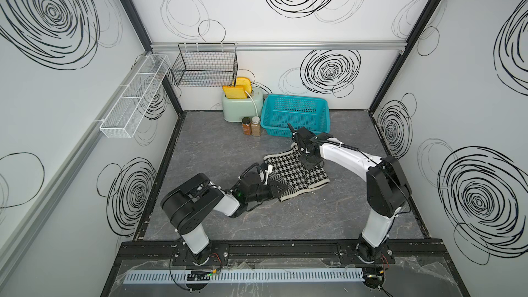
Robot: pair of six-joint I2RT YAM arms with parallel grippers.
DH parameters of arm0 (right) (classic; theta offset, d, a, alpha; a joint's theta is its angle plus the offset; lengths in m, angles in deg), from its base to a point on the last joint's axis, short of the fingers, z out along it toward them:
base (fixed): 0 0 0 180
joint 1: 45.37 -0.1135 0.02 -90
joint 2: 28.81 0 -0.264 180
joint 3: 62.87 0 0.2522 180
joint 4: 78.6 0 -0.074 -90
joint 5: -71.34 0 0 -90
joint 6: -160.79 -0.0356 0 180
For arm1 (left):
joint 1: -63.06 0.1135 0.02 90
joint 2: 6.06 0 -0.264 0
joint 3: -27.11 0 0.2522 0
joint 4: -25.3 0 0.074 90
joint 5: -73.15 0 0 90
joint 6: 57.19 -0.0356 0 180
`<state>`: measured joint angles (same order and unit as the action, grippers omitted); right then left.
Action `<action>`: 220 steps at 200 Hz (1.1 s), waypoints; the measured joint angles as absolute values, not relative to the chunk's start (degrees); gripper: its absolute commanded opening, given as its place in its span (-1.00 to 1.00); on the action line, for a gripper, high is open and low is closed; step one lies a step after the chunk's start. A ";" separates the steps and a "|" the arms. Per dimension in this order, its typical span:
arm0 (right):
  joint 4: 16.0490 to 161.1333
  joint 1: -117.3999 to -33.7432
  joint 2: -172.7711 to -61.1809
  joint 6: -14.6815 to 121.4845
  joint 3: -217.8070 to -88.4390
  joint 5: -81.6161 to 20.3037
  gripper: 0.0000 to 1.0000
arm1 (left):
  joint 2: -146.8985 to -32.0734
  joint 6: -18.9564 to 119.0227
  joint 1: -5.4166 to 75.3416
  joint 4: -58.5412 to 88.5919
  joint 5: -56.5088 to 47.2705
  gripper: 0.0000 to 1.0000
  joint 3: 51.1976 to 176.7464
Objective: Roll up the scarf and place it into the basket
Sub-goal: Roll the scarf at the center of the board.
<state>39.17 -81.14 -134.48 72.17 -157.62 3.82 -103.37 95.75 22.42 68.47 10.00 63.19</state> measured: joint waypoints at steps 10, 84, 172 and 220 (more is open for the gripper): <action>38.52 -81.62 -135.97 72.48 -158.78 4.87 -1.00 | -103.53 95.12 22.68 67.81 9.87 -0.60 62.67; 34.45 -85.84 -143.88 71.56 -164.01 10.14 -1.00 | -113.73 96.17 21.30 75.25 10.37 -0.63 63.17; 29.56 -90.95 -147.40 63.69 -174.98 1.99 -0.38 | -116.40 99.92 19.99 81.63 12.58 -0.63 62.60; 29.80 -91.00 -147.33 59.56 -174.65 -4.92 -0.11 | -117.39 100.82 20.60 83.11 13.87 -0.63 62.60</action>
